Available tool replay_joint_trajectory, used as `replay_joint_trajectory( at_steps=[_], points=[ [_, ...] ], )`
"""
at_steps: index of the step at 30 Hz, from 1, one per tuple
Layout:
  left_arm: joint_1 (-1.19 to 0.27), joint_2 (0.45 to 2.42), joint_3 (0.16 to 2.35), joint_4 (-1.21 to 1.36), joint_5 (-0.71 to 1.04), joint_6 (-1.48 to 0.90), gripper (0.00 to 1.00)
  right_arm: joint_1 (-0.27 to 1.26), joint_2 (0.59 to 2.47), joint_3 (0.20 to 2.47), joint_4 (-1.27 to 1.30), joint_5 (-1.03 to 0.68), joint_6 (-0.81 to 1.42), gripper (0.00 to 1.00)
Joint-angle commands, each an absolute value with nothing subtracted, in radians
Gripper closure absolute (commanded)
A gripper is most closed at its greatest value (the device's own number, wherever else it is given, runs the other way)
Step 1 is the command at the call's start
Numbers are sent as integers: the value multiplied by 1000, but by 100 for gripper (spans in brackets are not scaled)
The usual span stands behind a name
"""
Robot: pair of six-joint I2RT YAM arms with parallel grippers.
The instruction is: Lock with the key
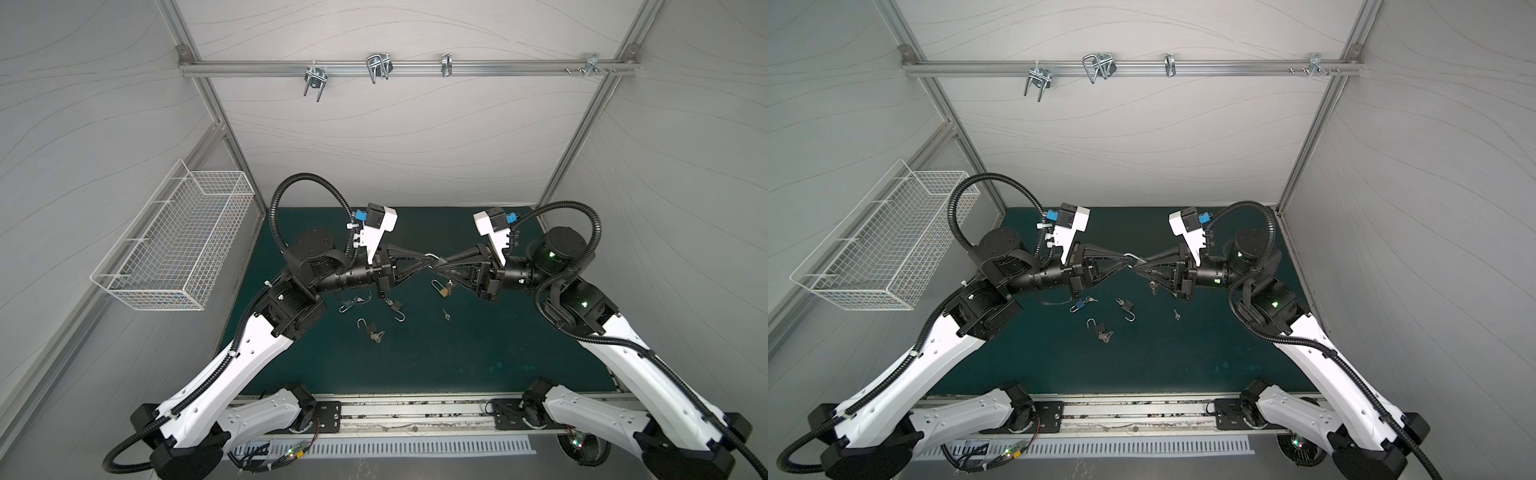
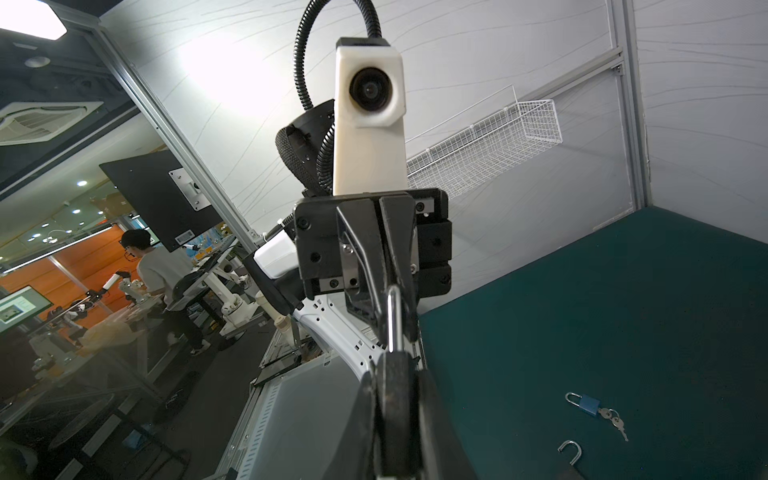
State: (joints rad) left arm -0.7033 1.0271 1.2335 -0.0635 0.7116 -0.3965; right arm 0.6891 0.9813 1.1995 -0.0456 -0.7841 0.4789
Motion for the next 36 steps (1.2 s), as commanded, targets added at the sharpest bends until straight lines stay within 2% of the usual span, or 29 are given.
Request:
replay_joint_trajectory(
  at_steps=[1,11,16,20,25,31,36],
  points=[
    [-715,1012,1213,-166,762,-373,100,680,950,1230,87,-660,489,100],
    [-718,1028,1173,-69,822,-437,100,680,947,1226,124,-630,503,100],
    [-715,1003,1223,-185,739,-359,100,676,1062,1434,-214,-874,360,100],
    [-672,979,1259,-262,674,-314,100,668,1081,1472,-381,-899,277,100],
    [-598,965,1286,-308,655,-299,64,631,1075,1480,-448,-933,269,100],
    [-589,975,1307,-354,729,-259,42,610,1094,1516,-538,-977,229,100],
    [-590,1003,1337,-358,824,-246,33,610,1129,1561,-635,-990,195,100]
  ],
)
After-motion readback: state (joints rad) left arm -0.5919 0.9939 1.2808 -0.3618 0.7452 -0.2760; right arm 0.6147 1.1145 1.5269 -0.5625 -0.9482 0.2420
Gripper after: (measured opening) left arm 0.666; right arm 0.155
